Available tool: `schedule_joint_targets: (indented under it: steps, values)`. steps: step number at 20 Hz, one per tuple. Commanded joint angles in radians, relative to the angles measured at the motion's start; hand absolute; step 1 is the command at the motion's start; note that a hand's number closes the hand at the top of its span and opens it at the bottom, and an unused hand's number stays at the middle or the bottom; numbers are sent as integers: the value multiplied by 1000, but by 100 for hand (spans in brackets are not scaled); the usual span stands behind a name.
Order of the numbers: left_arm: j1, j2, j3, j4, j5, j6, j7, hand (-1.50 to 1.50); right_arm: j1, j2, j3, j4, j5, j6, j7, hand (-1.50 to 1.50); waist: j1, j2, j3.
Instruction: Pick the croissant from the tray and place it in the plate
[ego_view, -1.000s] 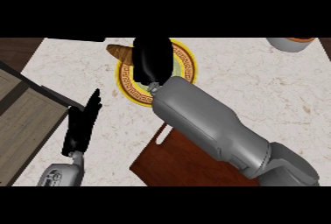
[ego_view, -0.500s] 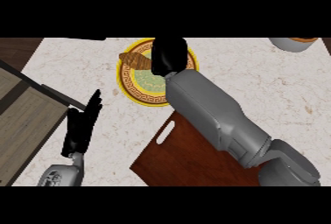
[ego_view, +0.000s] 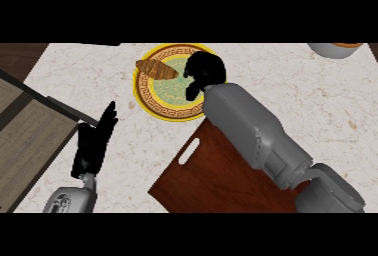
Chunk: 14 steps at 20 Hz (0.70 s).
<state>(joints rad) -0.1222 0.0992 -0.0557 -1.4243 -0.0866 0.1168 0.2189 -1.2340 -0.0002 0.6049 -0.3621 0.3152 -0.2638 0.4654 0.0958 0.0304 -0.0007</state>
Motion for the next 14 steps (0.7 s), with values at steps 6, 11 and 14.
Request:
schedule_joint_targets:
  steps: [6, 11, 14]
  values:
    - [9, -20, 3, 22, -12, 26, -17, 0, 12, 0, -142, -32, -134, -43, -346, -150, -33, -5, 2]
    - [39, 13, 24, -15, 6, 5, -5, 0, 109, 0, -319, -131, -305, -160, -532, -150, -38, -10, 4]
    - [36, 40, 48, -19, 32, -27, -10, 0, 116, 0, -377, -122, -385, -126, -603, -150, -33, -12, 2]
